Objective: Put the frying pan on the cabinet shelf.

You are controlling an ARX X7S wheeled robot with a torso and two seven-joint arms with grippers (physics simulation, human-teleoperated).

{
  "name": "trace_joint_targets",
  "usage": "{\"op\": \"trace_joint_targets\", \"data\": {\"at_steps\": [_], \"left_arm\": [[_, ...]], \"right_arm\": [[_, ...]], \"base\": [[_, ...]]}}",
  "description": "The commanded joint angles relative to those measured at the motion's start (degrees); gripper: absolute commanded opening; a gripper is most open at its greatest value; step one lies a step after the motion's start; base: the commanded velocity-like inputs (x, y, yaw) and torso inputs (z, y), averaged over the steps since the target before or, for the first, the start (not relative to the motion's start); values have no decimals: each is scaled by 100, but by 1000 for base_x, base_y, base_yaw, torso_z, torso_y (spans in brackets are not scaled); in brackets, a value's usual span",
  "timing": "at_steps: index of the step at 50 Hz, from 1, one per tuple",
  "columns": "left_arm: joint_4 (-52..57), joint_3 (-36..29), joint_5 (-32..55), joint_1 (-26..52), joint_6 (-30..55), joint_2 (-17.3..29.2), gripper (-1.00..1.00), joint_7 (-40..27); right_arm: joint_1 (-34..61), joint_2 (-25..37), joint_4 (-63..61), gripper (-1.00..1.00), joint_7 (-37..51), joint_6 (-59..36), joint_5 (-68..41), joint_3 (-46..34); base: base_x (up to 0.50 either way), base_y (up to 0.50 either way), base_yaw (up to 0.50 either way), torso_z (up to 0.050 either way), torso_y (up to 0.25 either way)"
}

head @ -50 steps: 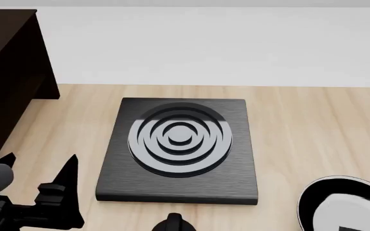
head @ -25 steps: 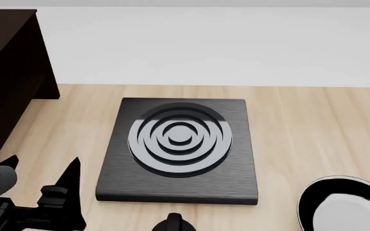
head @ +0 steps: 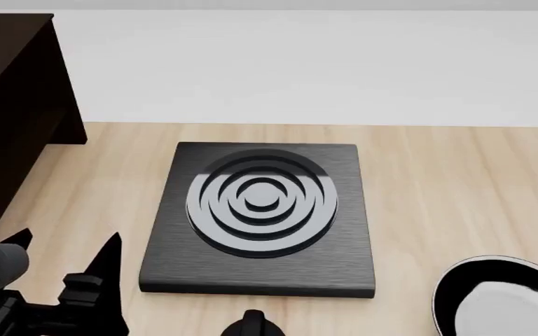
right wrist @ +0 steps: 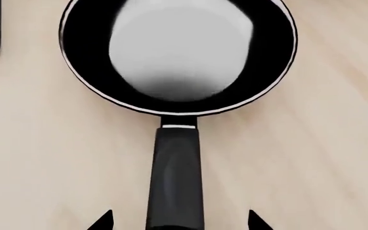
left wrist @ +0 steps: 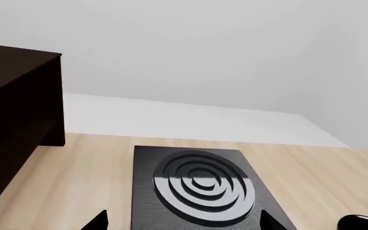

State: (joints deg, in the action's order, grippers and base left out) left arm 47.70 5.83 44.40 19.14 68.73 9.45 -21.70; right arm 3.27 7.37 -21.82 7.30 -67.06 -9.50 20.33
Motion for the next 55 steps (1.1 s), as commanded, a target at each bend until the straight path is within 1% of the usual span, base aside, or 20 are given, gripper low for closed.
{"op": "trace_joint_targets", "data": {"at_steps": [1, 18, 30, 34, 35, 45, 55], "left_arm": [[-36, 82, 128, 30, 2, -24, 100, -78], [-75, 38, 208, 8, -80, 47, 100, -139], [-127, -28, 238, 7, -151, 86, 100, -175], [-136, -38, 252, -1, -172, 107, 100, -185], [-143, -43, 247, -9, -189, 115, 100, -180], [-140, -50, 316, -8, -185, 144, 100, -249], [-77, -7, 480, 40, -83, 146, 100, -383]], "right_arm": [[-98, -19, 150, 100, -33, 81, -25, 42], [-196, 15, 281, 100, -72, 135, -140, 63], [-220, 49, 138, 100, -40, 19, -204, 55], [-253, 38, 111, 100, -21, 135, -204, 62], [-266, 58, 100, -100, -24, 147, -196, 21], [-233, 141, -56, -100, 17, 149, -197, -64], [150, 356, -135, -100, 52, 117, -171, -245]], "base": [[0, 0, 0, 0, 0], [0, 0, 0, 0, 0], [0, 0, 0, 0, 0], [0, 0, 0, 0, 0], [0, 0, 0, 0, 0], [0, 0, 0, 0, 0], [0, 0, 0, 0, 0]]}}
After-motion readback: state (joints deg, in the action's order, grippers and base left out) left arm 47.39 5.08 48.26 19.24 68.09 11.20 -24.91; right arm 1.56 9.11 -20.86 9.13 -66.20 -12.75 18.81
